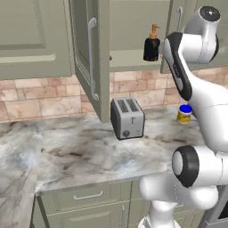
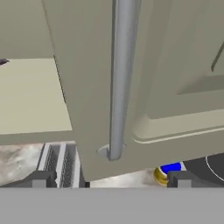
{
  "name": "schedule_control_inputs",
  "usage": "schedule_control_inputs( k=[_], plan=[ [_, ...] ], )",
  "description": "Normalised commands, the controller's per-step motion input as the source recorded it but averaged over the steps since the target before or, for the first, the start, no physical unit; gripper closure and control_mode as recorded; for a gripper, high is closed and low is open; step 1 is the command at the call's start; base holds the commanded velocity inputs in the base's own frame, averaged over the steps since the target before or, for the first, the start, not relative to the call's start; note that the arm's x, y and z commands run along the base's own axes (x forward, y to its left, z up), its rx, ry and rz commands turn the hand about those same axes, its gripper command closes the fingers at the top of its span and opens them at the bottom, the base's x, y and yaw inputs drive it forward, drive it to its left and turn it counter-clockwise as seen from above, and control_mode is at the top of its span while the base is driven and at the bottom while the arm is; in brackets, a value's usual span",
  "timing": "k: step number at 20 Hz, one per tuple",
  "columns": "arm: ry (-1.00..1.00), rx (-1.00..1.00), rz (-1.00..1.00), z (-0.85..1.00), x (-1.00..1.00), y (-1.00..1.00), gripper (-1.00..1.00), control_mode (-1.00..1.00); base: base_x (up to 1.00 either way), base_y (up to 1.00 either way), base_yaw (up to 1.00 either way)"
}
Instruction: Pick the bar soap and soap dispenser from the cabinet and place them on the counter.
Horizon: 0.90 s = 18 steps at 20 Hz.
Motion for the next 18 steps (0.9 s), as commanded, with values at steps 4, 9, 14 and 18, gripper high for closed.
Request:
schedule_control_inputs(
  k=[4,9,14,18],
  plan=[
    [0.00,0.00,0.00,0.00,0.39,-0.03,-1.00,-1.00,0.00,0.00,0.00],
    [0.00,0.00,0.00,0.00,0.32,-0.06,-1.00,-1.00,0.00,0.00,0.00],
    [0.00,0.00,0.00,0.00,0.23,-0.01,-1.00,-1.00,0.00,0.00,0.00],
    [-0.01,0.00,0.02,-0.01,0.17,-0.02,-1.00,-1.00,0.00,0.00,0.00]
  ],
)
